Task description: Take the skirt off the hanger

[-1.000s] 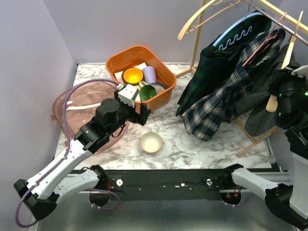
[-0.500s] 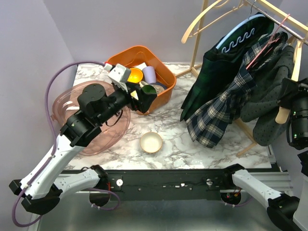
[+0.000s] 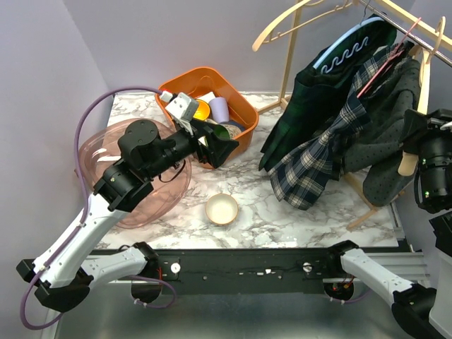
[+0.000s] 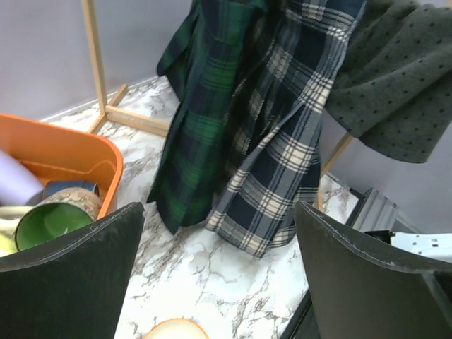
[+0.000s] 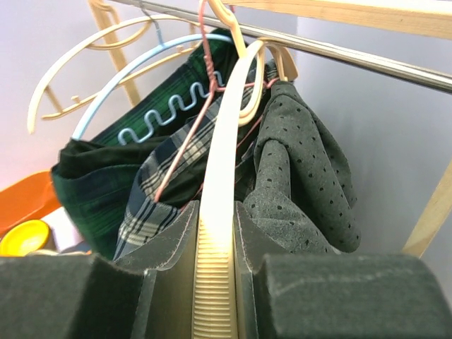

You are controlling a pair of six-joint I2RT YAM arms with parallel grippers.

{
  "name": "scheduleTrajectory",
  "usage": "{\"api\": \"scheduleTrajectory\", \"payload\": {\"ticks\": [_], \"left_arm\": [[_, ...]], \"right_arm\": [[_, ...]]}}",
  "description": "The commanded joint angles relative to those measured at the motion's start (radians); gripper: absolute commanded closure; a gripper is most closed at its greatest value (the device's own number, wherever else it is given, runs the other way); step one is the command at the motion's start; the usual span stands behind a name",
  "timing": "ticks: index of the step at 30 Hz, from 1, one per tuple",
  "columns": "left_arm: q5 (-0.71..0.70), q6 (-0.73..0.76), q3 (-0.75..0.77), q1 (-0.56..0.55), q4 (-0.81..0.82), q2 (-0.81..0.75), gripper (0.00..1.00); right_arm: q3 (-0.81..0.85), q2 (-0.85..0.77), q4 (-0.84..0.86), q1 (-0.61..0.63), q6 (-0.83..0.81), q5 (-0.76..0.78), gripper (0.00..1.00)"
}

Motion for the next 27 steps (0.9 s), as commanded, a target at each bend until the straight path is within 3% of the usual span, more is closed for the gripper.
{"api": "scheduleTrajectory", "payload": {"ticks": [1, 6, 8, 12, 20, 27], "left_arm": [[0.078, 0.041, 0.014, -0.004, 0.074, -0.007, 0.01], [0.102, 0.045, 0.238, -0.004, -0.116, 0.140, 0.01], [0.093, 0.039, 0.263, -0.003, -0.128, 0.179, 0.01], [0.075, -0.001, 0.207, -0.004, -0.025, 0.156, 0.01], [0.291, 0.004, 0.188, -0.004, 0.129, 0.157, 0.01], [0.365, -0.053, 0.232, -0.012, 0.172, 0.216, 0.02]], "right_arm": [[0.074, -0.047, 0.075, -0.002, 0.026, -0.076, 0.99], [0.147, -0.032, -0.089, -0.002, 0.101, -0.084, 0.99], [0.162, -0.032, -0.144, -0.002, 0.126, -0.085, 0.99], [0.212, -0.035, -0.244, -0.002, 0.187, -0.067, 0.99], [0.234, -0.075, -0.315, -0.002, 0.239, -0.099, 0.99], [0.239, -0.089, -0.374, -0.002, 0.271, -0.101, 0.99]]}}
